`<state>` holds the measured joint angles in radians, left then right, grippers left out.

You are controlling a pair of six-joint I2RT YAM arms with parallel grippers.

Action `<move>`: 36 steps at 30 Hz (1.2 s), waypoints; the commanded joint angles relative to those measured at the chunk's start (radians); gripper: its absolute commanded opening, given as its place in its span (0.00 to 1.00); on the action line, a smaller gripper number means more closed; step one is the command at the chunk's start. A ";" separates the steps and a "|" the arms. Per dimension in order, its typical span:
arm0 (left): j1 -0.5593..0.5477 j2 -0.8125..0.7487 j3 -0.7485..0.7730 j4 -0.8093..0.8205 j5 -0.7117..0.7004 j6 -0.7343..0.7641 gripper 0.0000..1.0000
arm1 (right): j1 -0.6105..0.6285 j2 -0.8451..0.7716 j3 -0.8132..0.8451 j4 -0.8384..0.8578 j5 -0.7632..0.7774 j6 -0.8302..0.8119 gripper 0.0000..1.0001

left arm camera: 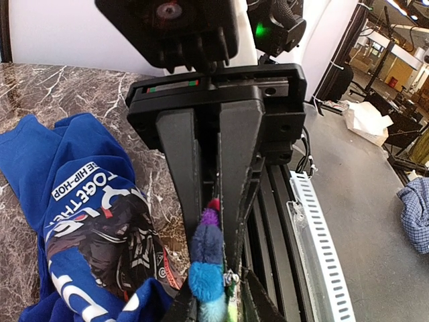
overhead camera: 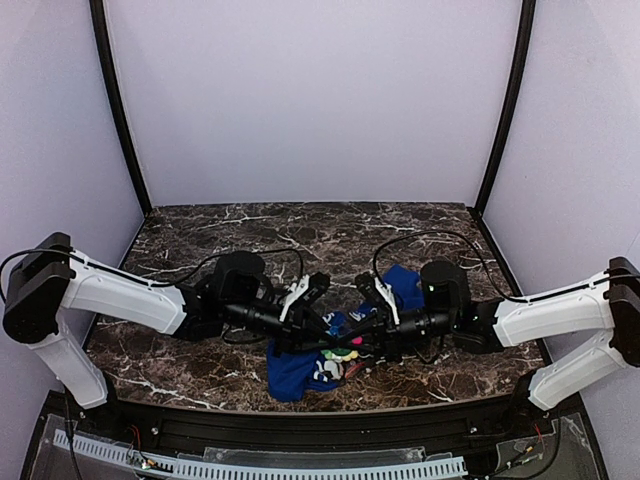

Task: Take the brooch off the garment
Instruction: Close the brooch onto the crumpled clothing.

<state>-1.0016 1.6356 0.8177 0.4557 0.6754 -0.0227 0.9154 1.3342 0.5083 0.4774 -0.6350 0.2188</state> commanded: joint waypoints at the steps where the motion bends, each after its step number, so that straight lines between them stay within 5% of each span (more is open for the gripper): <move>1: -0.028 -0.030 0.018 0.138 0.051 0.002 0.21 | 0.004 -0.019 0.008 0.113 0.048 0.004 0.00; 36: -0.028 -0.054 -0.001 0.163 0.055 0.005 0.17 | 0.000 -0.026 -0.017 0.165 -0.022 0.006 0.00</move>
<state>-1.0008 1.6077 0.7975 0.5606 0.6846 -0.0299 0.9096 1.2884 0.4763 0.5827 -0.6537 0.2375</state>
